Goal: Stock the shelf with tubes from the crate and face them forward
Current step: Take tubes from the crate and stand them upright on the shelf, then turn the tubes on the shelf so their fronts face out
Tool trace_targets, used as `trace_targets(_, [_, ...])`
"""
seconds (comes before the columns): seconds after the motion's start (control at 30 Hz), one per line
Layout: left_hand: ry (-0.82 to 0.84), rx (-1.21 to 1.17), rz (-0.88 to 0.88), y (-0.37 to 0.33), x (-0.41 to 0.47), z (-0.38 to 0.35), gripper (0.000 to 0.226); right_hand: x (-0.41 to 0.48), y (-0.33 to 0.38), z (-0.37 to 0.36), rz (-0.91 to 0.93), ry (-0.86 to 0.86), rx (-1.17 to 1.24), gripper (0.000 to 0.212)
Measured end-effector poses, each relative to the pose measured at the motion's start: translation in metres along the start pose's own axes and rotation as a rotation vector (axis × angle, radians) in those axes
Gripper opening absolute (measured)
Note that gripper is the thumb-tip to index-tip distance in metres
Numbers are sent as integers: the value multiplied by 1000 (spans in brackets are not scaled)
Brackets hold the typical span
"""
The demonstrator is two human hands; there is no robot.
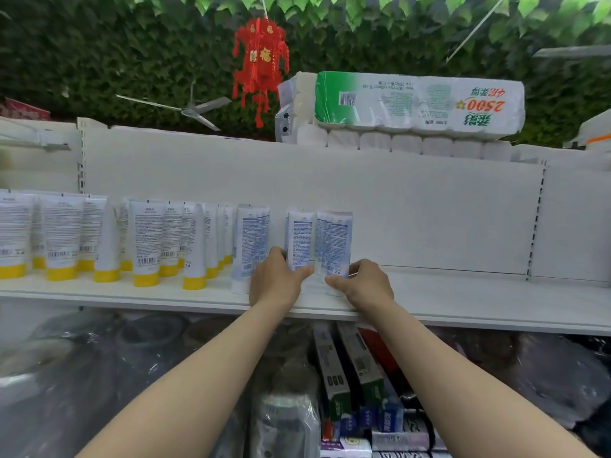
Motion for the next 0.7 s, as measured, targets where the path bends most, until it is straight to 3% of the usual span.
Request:
trace_targets(0.17, [-1,5,5,-1,-2,-1,46,0,-2,-1,8,20,2,51])
trace_targets(0.4, [-68,-24,10,-15,-13,24,63,-10,3,26,53,32,50,77])
trace_targets(0.7, [-204,56,-220,-86,-23,105,53,-29,86,122,393,-228,-61,65])
Point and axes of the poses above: each hand's wrist, its own x-axis towards the middle knuckle, its own z-axis out of the back of the hand, y = z × x, the point moved 9 cm from there along x, towards the middle knuckle, and after that the axes turned 8 degrees about -x, right-handed, at the moved point
